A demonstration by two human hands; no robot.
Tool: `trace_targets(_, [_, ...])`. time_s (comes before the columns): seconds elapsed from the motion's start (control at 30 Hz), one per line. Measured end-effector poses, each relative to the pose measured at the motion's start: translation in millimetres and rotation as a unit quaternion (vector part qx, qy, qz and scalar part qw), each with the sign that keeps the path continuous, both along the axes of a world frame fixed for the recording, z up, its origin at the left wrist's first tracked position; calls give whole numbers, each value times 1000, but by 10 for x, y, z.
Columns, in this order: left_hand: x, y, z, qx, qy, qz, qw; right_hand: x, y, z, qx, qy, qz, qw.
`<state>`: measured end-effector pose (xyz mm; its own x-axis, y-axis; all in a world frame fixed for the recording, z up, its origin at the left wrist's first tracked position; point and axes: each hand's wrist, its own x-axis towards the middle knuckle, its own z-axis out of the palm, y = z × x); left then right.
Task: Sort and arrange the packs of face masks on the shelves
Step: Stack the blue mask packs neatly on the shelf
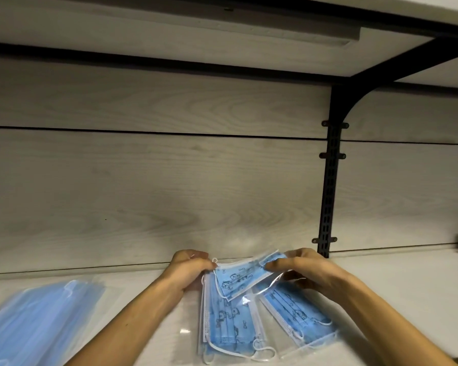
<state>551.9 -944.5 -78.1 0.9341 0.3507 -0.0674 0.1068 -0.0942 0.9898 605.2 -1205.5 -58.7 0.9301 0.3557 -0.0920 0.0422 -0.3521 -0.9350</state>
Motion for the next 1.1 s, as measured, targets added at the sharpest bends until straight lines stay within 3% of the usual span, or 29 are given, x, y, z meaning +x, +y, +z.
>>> trace_targets(0.1, [-15,-9,15,-10,-10,0,1000,64,-13,-41,-31,-41,-46,998])
trace_targets(0.2, [-26,-20,34,-11,-14,-15,1000,88,9,-90,-63,-161,-127,977])
trace_targets(0.3, [-52,-92,75,7,-18,-51,999,40,101,-125,-47,-255,-110,960])
trace_targets(0.43, [-81,-168,98,36,-7,-93,995,-18,228,-167,-66,-232,37,970])
trace_targets(0.6, [-71,-135,83,29,-10,-93,995,-52,229,-165,-115,-254,45,959])
trace_targets(0.9, [-26,-43,60,-54,26,-14,998,-6,135,-30,48,-205,-115,971])
trace_targets(1.0, [31,20,33,-76,30,12,997,27,94,28,115,-125,-130,977])
trace_targets(1.1, [45,47,15,-76,29,30,996,-3,72,43,185,-9,-61,981])
